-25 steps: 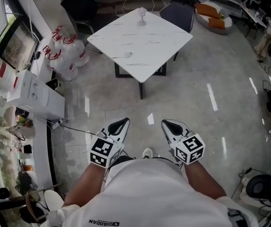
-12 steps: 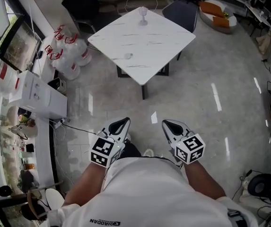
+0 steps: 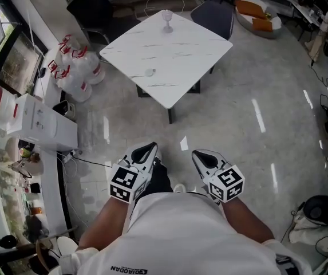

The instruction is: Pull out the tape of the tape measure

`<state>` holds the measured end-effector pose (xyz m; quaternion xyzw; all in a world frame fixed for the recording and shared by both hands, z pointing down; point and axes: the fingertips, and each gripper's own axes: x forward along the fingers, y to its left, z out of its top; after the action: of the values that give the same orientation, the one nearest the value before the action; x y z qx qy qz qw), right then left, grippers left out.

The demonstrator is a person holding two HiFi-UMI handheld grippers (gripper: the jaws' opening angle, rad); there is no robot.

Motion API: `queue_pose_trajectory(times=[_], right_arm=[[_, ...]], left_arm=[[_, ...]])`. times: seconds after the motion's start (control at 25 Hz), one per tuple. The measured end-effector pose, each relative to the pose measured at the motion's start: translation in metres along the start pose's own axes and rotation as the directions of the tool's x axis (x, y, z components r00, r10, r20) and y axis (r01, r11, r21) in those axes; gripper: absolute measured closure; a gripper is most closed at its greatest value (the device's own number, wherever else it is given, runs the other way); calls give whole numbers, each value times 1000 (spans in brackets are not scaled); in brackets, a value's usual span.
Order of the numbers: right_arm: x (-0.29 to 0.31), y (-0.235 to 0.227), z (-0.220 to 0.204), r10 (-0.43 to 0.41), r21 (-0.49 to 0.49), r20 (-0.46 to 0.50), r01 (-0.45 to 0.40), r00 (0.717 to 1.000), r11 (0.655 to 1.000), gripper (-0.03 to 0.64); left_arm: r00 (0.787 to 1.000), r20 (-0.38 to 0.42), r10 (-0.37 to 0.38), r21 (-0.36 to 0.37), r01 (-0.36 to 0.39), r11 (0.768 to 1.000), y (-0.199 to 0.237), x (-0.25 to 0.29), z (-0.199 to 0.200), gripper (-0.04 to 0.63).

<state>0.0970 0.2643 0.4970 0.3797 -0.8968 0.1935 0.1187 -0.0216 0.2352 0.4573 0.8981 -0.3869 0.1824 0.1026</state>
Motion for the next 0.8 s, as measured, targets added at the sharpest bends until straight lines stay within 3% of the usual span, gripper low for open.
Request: queue_pose_trajectory(times=[0.24,0.44,0.8], right_arm=[[19,-13,-2,-13,20,-27,14,1000,1000,612],[54,-26,12,-4,9,-37,4,999,1000,612],[142,-67,74,-19,-21,-36,18,999,1000,612]], left_arm=[[1000,-6,-6,-2,6,1000,20,12,-3,586],[1000,-23,21,-10,-21,1000,61,22,-7,586],[1000,12,1,48,-2,999,153,74,41,586]])
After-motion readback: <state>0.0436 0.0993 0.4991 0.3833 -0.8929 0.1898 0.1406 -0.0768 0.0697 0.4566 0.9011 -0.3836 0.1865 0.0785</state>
